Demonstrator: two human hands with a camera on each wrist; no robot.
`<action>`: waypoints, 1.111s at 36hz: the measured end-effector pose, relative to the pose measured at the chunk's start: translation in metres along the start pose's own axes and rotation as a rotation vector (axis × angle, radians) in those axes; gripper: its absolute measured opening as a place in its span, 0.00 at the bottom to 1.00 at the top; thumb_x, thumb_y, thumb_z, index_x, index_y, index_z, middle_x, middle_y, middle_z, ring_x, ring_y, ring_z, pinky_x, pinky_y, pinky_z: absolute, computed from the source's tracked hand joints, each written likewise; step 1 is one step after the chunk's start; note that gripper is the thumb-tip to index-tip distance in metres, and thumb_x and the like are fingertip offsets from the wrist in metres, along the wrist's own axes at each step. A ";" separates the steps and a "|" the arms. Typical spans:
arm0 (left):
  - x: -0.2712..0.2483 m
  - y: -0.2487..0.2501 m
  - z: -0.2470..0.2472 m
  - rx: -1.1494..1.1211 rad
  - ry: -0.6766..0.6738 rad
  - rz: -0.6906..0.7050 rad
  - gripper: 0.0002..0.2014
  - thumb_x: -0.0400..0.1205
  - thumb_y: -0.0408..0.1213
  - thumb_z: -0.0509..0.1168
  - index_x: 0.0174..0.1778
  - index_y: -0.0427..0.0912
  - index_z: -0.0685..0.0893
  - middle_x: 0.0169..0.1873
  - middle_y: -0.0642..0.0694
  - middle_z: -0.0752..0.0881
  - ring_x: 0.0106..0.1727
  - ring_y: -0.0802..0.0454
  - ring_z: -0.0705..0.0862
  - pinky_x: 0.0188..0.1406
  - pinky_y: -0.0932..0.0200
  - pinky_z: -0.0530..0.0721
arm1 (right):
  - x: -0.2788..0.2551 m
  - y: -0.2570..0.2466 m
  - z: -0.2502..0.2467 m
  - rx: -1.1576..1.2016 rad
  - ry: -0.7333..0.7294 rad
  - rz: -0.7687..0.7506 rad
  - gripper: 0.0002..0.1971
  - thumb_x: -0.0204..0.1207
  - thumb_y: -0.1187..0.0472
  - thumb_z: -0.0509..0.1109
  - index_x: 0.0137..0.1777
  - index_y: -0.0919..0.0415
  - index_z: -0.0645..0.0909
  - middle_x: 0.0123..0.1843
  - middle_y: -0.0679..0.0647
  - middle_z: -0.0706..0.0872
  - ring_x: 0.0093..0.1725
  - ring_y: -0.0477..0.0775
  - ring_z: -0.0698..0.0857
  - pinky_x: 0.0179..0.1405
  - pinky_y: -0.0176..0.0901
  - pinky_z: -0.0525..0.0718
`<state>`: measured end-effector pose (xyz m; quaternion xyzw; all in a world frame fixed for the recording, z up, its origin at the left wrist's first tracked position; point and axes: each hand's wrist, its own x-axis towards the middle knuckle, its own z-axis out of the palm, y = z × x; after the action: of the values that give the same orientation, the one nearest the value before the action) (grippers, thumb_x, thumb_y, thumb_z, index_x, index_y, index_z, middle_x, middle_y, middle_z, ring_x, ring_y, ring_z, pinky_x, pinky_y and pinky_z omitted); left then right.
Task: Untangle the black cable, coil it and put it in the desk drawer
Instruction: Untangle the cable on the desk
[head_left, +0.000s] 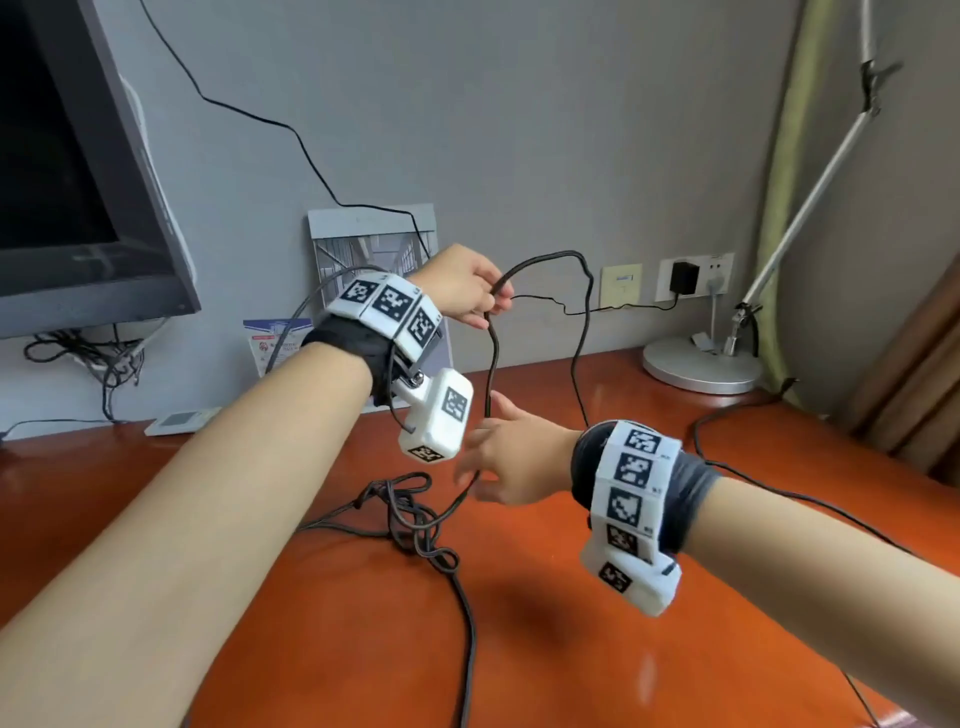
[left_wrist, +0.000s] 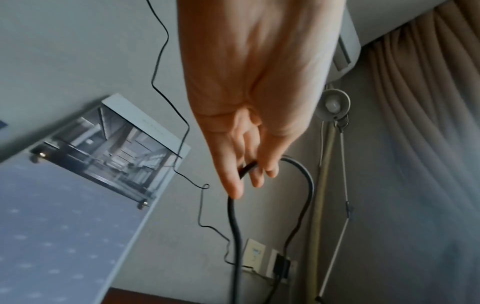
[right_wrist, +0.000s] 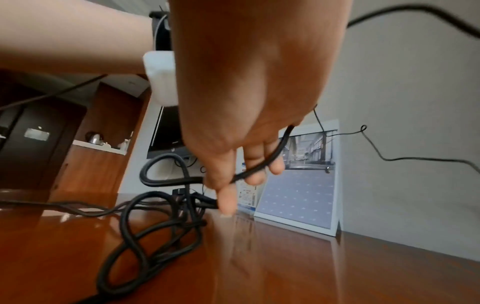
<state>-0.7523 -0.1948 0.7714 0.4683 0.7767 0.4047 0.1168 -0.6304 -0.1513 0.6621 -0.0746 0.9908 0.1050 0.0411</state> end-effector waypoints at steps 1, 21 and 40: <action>-0.002 -0.002 -0.001 -0.006 0.019 0.010 0.14 0.82 0.19 0.57 0.58 0.35 0.82 0.50 0.44 0.84 0.52 0.53 0.83 0.35 0.67 0.86 | 0.000 0.000 0.003 -0.104 -0.015 -0.004 0.15 0.84 0.51 0.57 0.66 0.49 0.80 0.66 0.51 0.78 0.72 0.54 0.68 0.78 0.67 0.35; -0.089 -0.103 0.038 0.002 -0.291 -0.156 0.07 0.83 0.37 0.64 0.51 0.51 0.72 0.54 0.41 0.83 0.50 0.55 0.79 0.46 0.61 0.78 | -0.011 0.063 -0.002 0.892 0.671 0.406 0.19 0.86 0.66 0.54 0.33 0.53 0.75 0.26 0.51 0.71 0.26 0.51 0.69 0.28 0.40 0.68; -0.103 -0.100 0.043 -0.369 0.067 -0.163 0.08 0.80 0.24 0.66 0.54 0.34 0.83 0.42 0.45 0.87 0.26 0.58 0.85 0.15 0.68 0.76 | -0.059 0.124 0.026 0.733 0.635 1.000 0.15 0.83 0.63 0.58 0.55 0.72 0.84 0.46 0.64 0.83 0.38 0.57 0.75 0.39 0.44 0.70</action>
<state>-0.7362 -0.2809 0.6499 0.3609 0.7281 0.5448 0.2069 -0.5905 -0.0172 0.6673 0.3821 0.8420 -0.2569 -0.2811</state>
